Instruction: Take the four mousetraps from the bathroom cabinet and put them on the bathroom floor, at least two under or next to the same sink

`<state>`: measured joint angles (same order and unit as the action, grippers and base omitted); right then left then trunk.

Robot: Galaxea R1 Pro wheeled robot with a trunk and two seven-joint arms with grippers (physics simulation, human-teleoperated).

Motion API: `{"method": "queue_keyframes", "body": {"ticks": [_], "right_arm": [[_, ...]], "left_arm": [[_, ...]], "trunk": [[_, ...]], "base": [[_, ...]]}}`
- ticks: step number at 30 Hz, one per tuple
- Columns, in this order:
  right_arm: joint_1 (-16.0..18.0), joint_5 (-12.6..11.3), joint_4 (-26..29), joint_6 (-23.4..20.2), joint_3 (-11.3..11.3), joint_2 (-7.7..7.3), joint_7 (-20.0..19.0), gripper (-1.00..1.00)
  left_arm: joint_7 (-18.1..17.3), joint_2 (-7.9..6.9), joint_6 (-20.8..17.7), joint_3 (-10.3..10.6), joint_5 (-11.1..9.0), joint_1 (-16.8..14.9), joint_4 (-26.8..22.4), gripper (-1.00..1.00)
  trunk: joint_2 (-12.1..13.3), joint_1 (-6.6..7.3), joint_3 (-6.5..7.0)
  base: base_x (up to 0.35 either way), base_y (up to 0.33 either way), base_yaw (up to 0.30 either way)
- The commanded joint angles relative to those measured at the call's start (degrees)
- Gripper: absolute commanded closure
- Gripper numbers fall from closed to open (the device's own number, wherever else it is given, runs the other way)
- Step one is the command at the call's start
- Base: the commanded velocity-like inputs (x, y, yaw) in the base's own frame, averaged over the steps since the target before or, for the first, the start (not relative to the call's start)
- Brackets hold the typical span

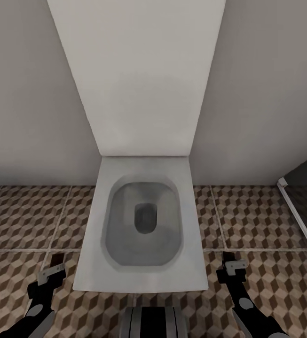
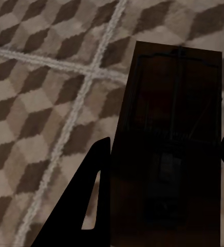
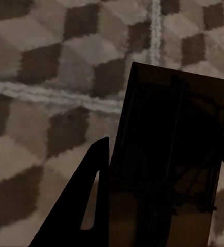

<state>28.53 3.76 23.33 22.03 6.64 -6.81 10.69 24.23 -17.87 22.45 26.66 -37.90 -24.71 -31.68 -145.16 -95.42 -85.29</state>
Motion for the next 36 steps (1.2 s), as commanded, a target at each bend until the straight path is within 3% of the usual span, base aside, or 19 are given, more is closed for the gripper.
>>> {"method": "queue_keyframes", "body": {"ticks": [1,10,19,36], "right_arm": [[0.01,0.27,-0.04,0.03,0.31,-0.04,0.38,1.0],[0.01,0.16,-0.04,0.03,0.22,-0.04,0.38,1.0],[0.03,0.13,-0.04,0.03,0.22,-0.04,0.38,1.0],[0.03,0.24,-0.04,0.03,0.22,-0.04,0.38,1.0]], "left_arm": [[0.61,-0.04,0.2,0.5,-0.29,-0.06,-0.05,1.0],[0.56,-0.06,0.22,0.5,-0.28,-0.06,-0.05,1.0],[0.57,-0.06,0.14,0.5,-0.27,-0.05,-0.05,1.0],[0.55,-0.06,0.21,0.5,-0.29,-0.06,-0.05,1.0]], "trunk": [[-0.01,0.01,-0.03],[-0.01,0.01,-0.03],[-0.13,-0.22,-2.03],[-0.13,-0.22,-2.03]], "base": [[0.0,0.0,0.0],[0.0,0.0,0.0],[0.0,0.0,0.0],[0.0,0.0,0.0]]}}
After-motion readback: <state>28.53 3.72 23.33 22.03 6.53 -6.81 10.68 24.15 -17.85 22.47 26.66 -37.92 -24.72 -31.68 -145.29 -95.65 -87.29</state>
